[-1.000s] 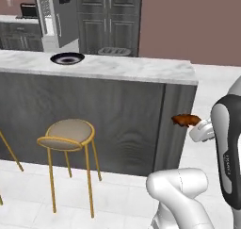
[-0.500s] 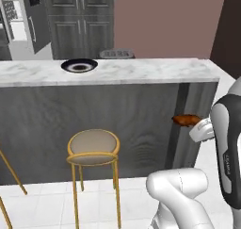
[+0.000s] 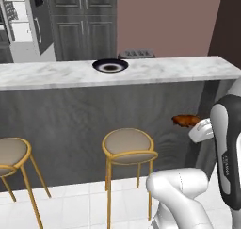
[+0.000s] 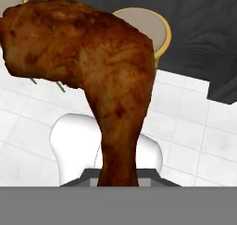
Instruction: Take the chicken drumstick from the fridge and place it on the digital scale on the counter by the fridge. Wait a few seconds for a reading, then move it to the plate on the dining counter.
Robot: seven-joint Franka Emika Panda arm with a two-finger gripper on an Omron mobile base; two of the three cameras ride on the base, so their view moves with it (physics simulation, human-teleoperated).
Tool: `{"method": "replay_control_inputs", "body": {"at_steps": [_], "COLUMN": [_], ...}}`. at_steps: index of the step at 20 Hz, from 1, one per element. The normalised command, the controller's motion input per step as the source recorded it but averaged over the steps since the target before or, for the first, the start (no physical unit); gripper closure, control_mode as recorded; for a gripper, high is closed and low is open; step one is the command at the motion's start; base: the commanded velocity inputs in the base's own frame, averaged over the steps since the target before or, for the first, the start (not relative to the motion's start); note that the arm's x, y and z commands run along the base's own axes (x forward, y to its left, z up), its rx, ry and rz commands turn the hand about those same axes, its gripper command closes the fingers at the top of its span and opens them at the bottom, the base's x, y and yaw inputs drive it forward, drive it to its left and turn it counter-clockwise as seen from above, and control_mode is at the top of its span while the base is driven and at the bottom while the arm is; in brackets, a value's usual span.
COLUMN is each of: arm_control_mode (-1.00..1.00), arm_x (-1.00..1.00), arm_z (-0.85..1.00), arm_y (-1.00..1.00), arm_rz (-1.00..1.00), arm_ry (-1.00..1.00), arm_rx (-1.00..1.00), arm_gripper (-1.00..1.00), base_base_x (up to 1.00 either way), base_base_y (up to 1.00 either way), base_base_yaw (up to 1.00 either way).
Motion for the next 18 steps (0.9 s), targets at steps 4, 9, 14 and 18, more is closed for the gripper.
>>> {"method": "replay_control_inputs", "body": {"at_steps": [4, 9, 14, 18], "arm_control_mode": [1.0, 1.0, 1.0, 1.0], "arm_x": [0.0, 0.0, 0.0, 0.0], "arm_z": [0.0, 0.0, 0.0, 0.0], "arm_y": [0.0, 0.0, 0.0, 0.0], "arm_rz": [0.0, 0.0, 0.0, 0.0], "arm_ry": [0.0, 0.0, 0.0, 0.0], "arm_rx": [0.0, 0.0, 0.0, 0.0], "arm_gripper": [1.0, 1.0, 1.0, 1.0], "base_base_x": [0.42, 0.58, 0.48, 0.22], "base_base_y": [0.72, 0.05, 0.0, 0.0], "base_base_yaw": [-0.15, -0.05, -0.02, -0.02]}}
